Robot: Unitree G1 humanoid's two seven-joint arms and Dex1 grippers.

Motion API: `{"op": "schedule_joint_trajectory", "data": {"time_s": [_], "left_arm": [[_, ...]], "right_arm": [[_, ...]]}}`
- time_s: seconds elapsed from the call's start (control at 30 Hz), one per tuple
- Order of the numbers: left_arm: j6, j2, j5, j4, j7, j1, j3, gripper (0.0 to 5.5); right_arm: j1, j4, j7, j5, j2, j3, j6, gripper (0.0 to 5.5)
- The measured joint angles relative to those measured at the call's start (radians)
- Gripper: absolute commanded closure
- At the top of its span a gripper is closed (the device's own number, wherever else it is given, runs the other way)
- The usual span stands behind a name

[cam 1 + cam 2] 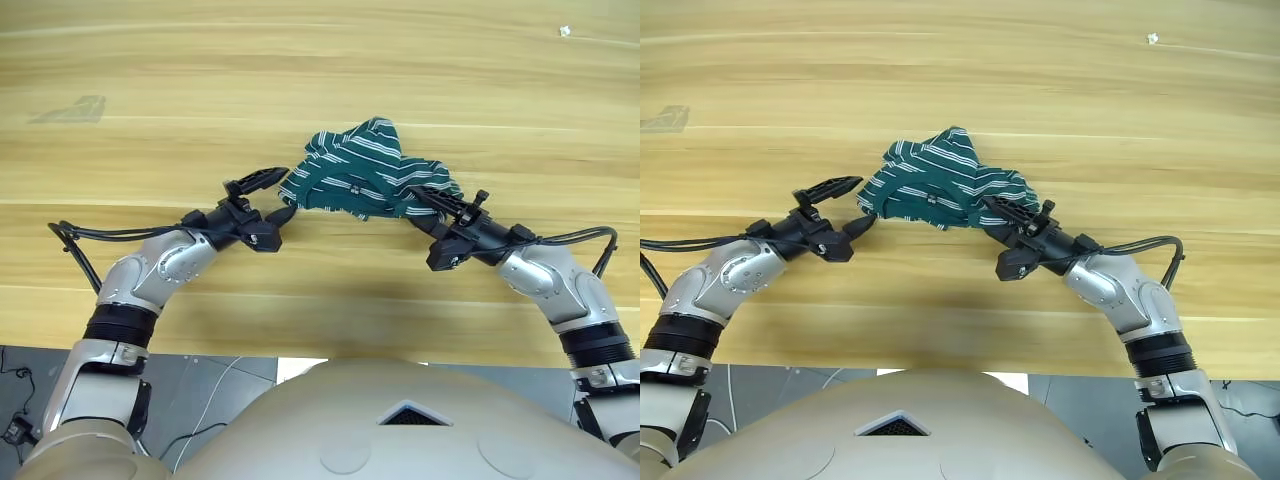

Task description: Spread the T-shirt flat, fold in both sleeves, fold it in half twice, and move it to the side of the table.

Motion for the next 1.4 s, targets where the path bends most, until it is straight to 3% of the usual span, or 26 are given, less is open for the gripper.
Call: {"op": "schedule_joint_trajectory", "data": {"time_s": [0.2, 0.73, 1.2, 1.4], "left_arm": [[0.000, -0.004, 0.018, 0.013, 0.018, -0.010, -0.023, 1.68], [-0.002, -0.028, 0.032, 0.060, 0.059, -0.047, -0.060, 1.68], [0.033, -0.082, -0.193, -0.081, -0.057, -0.051, -0.055, 4.09], [0.041, -0.082, -0.184, -0.072, -0.066, -0.046, -0.047, 4.94]], "right_arm": [[0.001, 0.000, 0.000, 0.005, 0.000, 0.013, 0.004, 5.46], [-0.015, -0.089, -0.020, 0.089, 0.000, -0.026, 0.014, 5.49], [-0.025, -0.076, -0.020, 0.089, 0.004, -0.015, 0.012, 5.50], [-0.028, -0.065, -0.027, 0.087, 0.019, -0.010, 0.012, 5.50]]}}
